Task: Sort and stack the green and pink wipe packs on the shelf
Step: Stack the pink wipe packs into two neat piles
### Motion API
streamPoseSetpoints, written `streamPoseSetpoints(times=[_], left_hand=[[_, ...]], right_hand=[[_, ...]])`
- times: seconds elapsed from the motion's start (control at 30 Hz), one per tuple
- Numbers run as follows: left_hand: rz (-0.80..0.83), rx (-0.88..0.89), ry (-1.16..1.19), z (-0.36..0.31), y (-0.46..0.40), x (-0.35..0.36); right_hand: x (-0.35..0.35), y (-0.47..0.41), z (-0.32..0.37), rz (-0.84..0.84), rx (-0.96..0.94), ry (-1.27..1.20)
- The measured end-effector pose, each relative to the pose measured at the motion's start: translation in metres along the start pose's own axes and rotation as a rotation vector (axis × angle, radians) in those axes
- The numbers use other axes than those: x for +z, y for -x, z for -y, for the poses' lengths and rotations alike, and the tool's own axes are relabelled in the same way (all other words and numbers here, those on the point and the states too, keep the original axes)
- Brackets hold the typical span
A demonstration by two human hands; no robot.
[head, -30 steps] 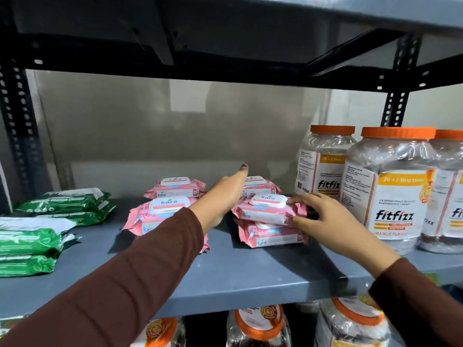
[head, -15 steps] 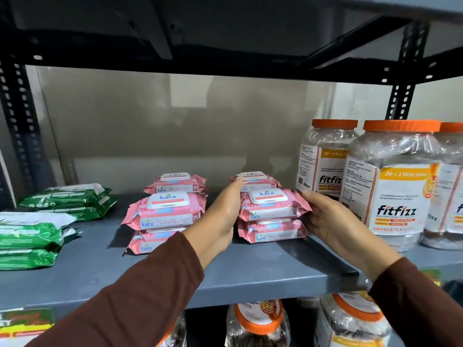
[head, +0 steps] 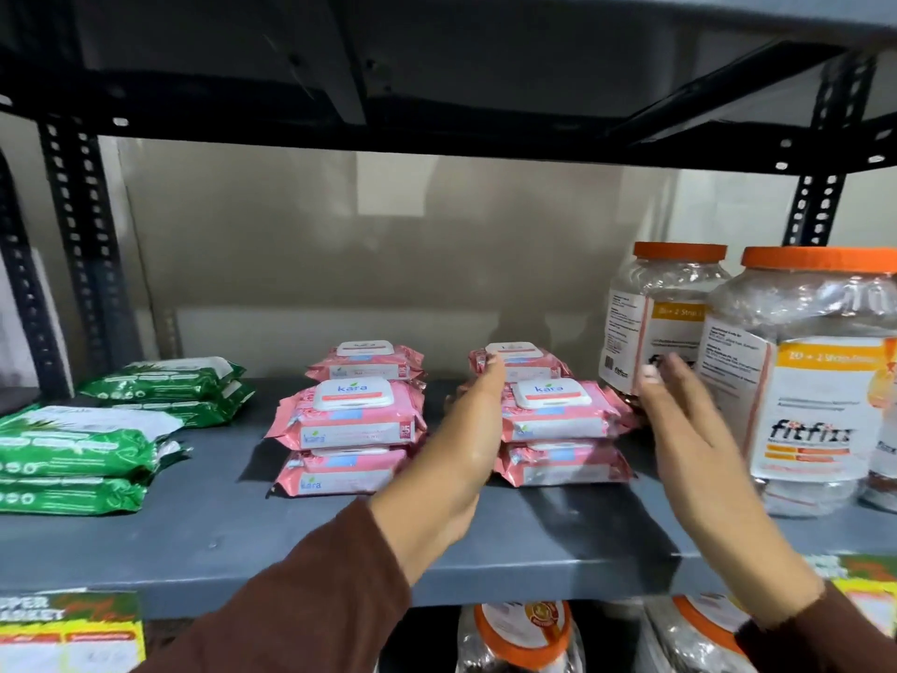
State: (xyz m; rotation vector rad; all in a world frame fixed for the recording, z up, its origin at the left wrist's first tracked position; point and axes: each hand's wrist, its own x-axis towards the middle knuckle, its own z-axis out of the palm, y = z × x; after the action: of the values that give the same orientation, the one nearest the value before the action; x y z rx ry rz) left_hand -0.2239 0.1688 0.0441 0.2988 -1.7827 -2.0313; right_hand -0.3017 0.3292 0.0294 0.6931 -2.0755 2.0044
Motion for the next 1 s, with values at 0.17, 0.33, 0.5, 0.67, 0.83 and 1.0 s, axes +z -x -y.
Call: streamPoseSetpoints(times=[0.17,0.33,0.5,0.67,0.83,1.0], left_hand=[[-0.279,0.344,0.027,-0.042,0.038,-0.069],[-0.506,0.234,0.110,-0.053,0.049,-0.132],[-0.169,-0.044,-0.128,-0.017,0.042,-0.164],[-0.118,-0.010,-0.176,0.003,0.028,-0.183],[-0.181,0.058,-0.307,-0.006,0.030,-0.173],[-0.188,0.075,-0.355,-0.007,0.026,-0.172]], right_hand=[[0.054,0.036,0.026,0.318,-0.037,-0.515],[0.115,0.036,0.025,0.530,0.238,-0.524],[0.149,0.031,0.030,0.636,0.365,-0.521],[0.155,0.041,0.027,0.688,0.368,-0.543],[0.156,0.044,0.029,0.681,0.352,-0.536],[0.157,0.048,0.029,0.664,0.314,-0.509]])
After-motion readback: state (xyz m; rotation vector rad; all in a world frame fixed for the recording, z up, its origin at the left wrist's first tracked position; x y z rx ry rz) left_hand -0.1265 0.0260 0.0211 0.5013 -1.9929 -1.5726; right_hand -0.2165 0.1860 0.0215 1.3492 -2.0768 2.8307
